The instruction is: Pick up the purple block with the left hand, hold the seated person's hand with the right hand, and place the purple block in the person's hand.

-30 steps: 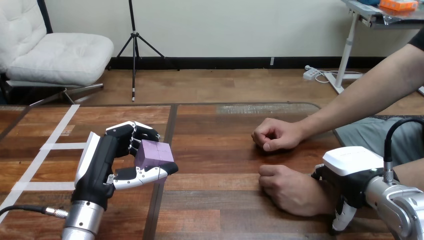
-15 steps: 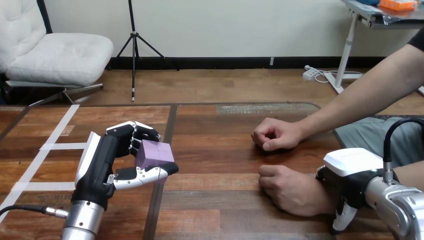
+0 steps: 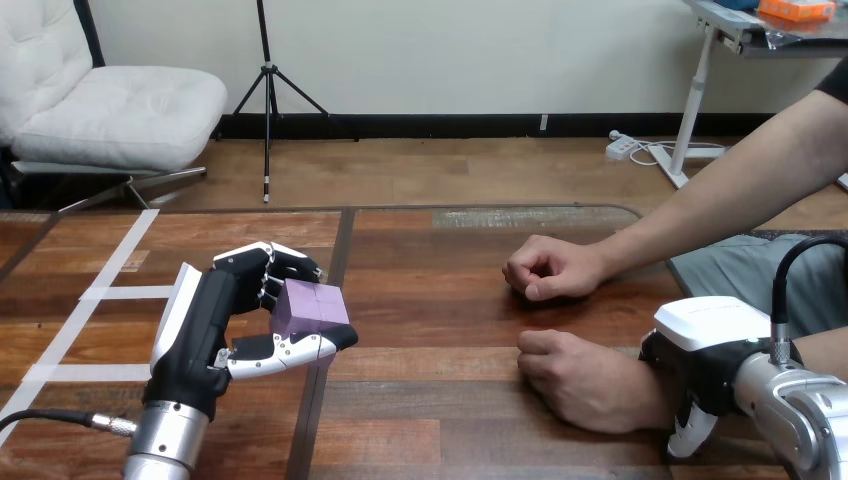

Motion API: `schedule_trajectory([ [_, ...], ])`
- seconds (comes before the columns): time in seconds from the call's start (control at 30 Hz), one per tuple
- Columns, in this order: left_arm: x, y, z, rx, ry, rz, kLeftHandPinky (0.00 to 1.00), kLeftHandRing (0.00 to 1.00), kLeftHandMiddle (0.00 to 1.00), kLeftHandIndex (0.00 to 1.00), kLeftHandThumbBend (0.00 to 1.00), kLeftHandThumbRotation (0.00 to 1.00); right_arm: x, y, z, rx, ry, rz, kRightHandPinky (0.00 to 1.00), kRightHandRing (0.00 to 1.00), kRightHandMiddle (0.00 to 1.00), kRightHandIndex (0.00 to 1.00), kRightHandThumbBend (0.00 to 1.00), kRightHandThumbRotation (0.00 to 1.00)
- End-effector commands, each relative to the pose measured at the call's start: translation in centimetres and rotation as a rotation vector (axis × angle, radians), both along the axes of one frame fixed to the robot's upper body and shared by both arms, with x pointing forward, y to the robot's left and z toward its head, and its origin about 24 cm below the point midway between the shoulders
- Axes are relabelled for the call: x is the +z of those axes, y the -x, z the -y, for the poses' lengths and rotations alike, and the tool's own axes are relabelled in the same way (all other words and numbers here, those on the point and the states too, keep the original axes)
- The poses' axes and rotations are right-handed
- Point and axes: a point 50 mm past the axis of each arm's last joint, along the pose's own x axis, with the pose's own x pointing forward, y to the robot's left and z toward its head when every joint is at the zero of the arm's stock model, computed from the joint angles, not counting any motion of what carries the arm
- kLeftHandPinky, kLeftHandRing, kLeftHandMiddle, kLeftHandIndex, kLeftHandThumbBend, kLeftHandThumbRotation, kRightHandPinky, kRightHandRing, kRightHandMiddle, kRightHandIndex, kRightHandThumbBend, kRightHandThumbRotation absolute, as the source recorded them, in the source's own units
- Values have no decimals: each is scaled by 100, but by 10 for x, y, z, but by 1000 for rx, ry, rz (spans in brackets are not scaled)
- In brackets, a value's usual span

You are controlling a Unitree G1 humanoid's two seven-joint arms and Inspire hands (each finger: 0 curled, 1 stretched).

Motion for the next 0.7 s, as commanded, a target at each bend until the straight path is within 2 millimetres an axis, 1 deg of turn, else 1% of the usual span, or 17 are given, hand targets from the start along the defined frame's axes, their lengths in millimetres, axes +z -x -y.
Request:
schedule_trajectory([
  [0.0, 22, -11, 2, -8, 16, 114, 34, 42, 49, 50, 81, 12, 7, -7, 3, -7, 27, 30, 23, 32, 45, 71, 66, 0],
  [0.1, 22, -11, 2, -8, 14, 114, 34, 42, 49, 50, 81, 12, 6, -7, 3, -8, 26, 28, 21, 30, 42, 70, 69, 0],
  [0.2, 22, -11, 1, -8, 11, 112, 34, 42, 49, 50, 81, 12, 6, -7, 4, -8, 27, 25, 20, 29, 41, 69, 72, 0],
  [0.3, 22, -11, 1, -6, 10, 111, 34, 42, 49, 50, 81, 12, 5, -7, 4, -5, 27, 29, 24, 34, 44, 67, 73, 0],
  [0.47, 22, -11, 1, -6, 7, 112, 34, 42, 49, 50, 81, 12, 5, -7, 5, -9, 28, 30, 28, 38, 47, 63, 71, 0],
  [0.67, 22, -11, 1, -7, 7, 111, 34, 42, 49, 50, 81, 12, 5, -6, 5, -10, 21, 41, 31, 40, 48, 62, 68, 0],
])
